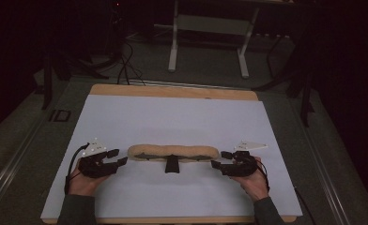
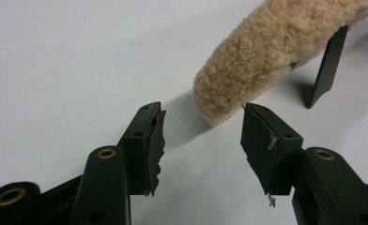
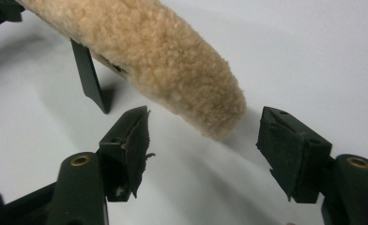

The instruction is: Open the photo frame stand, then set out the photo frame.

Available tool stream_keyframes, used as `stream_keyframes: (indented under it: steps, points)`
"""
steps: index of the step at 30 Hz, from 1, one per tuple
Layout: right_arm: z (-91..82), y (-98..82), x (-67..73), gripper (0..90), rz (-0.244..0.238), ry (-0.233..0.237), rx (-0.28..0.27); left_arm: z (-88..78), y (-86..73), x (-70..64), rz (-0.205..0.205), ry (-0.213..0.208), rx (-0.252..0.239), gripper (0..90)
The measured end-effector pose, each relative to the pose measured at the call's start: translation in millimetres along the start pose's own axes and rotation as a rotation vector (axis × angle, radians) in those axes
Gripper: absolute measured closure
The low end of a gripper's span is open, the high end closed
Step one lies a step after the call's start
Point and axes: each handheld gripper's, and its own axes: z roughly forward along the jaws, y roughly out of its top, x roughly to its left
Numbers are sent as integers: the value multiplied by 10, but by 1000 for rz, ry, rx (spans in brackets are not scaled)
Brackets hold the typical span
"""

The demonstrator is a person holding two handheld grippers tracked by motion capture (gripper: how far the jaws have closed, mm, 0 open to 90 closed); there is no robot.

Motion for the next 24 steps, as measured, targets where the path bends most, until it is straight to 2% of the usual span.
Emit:
stream_keyframes:
  steps: [4,9,11,12,16,24]
  points:
    - [0,-10,0,343,-5,-7,0,-63,-21,35,-11,-3,-18,521]
    - [14,-8,2,279,5,-1,7,-102,-23,65,-19,8,-39,525]
    - [17,-9,1,279,8,1,8,-102,-23,65,-19,8,-39,524]
    - [28,-11,0,223,16,14,10,-121,-23,77,-28,20,-56,522]
    - [53,-17,12,146,15,21,24,-132,-18,97,-40,35,-78,520]
    - [70,-16,38,92,-5,26,32,-157,-6,138,-70,68,-125,504]
